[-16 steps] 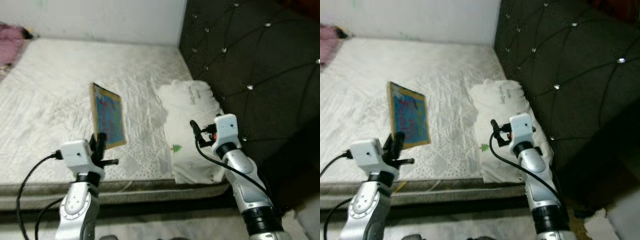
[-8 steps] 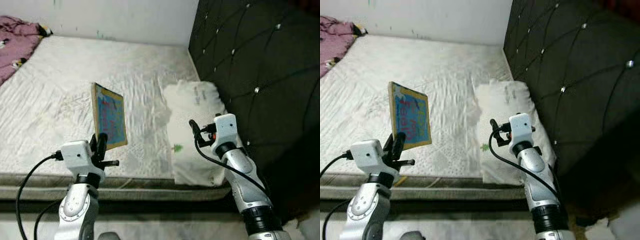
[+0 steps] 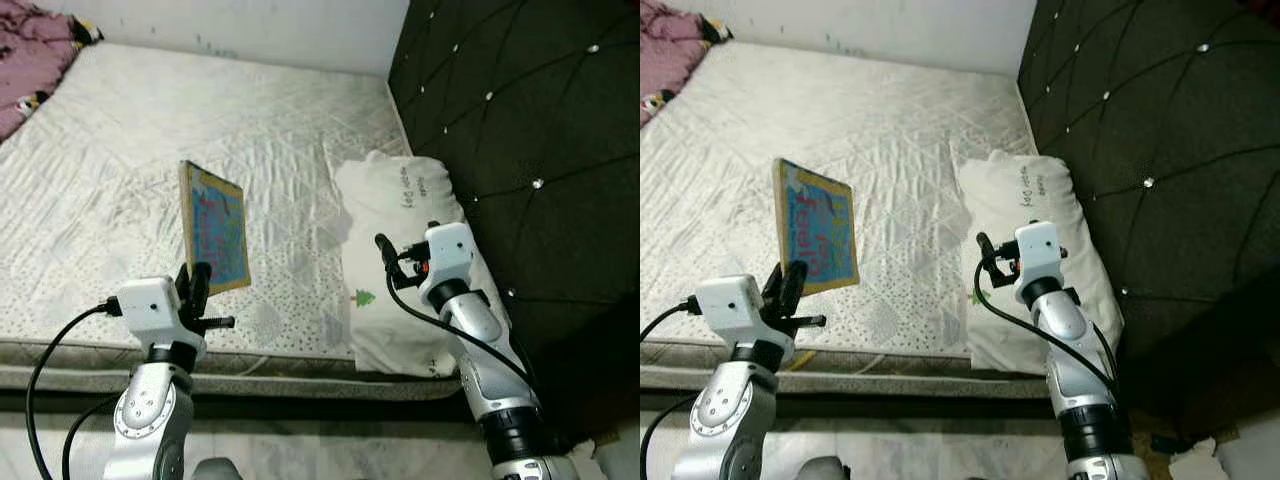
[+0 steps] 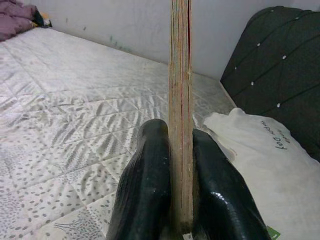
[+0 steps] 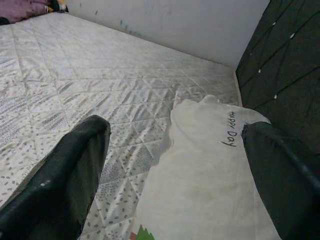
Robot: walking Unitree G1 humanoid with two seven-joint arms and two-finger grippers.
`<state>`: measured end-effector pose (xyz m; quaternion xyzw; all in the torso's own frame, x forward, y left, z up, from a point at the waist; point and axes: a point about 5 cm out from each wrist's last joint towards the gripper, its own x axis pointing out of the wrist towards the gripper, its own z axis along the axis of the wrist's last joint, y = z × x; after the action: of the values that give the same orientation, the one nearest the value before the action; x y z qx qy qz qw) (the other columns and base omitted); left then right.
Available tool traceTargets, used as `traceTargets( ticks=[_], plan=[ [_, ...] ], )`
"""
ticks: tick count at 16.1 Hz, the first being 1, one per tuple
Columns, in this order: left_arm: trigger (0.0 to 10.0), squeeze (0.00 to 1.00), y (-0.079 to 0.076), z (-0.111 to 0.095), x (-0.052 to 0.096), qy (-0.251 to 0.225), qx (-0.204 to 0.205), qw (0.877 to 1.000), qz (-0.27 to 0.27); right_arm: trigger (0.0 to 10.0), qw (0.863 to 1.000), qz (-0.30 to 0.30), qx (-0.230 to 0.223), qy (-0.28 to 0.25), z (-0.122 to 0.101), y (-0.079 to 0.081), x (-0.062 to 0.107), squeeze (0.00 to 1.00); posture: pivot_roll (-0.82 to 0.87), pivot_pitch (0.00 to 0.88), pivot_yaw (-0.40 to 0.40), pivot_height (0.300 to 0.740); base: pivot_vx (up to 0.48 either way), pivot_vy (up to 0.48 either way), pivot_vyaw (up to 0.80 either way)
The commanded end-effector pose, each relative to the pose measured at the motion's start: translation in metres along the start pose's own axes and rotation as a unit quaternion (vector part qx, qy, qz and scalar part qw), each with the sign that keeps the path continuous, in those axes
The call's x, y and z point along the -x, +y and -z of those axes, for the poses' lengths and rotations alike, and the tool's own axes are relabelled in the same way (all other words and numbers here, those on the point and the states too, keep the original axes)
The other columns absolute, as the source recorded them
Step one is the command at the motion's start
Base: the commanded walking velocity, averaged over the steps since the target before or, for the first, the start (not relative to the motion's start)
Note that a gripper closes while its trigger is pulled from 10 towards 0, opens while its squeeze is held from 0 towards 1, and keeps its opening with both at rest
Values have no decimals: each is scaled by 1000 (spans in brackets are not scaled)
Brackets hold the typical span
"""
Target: Clean up the room
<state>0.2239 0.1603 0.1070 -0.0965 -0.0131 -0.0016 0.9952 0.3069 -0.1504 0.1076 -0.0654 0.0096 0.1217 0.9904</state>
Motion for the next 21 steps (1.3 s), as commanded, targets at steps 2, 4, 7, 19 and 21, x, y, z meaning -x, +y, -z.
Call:
traceTargets(
  ticks=[2,4,7,19,21],
  plan=[
    [10000,0,0,-6,-4,-13,-4,1000,-10,10000,1000,4,6,3,2,-3,0,0,49,0,-94,740,0,0,0],
    [10000,0,0,-6,-4,-16,-6,1000,-7,10000,1000,3,6,3,2,-3,0,0,49,0,-94,740,0,0,0],
    [10000,0,-1,-5,-5,-11,9,1000,-6,10000,1000,3,6,3,2,-3,0,0,47,0,-93,740,0,283,0],
    [10000,0,-3,-7,-5,-18,13,1000,2,10000,1000,2,7,6,3,-3,0,0,44,4,-95,740,0,357,0],
    [10000,0,-5,-7,-4,-21,17,1000,10,10000,1000,2,7,6,3,-4,0,0,42,7,-96,740,133,0,0]
  ],
)
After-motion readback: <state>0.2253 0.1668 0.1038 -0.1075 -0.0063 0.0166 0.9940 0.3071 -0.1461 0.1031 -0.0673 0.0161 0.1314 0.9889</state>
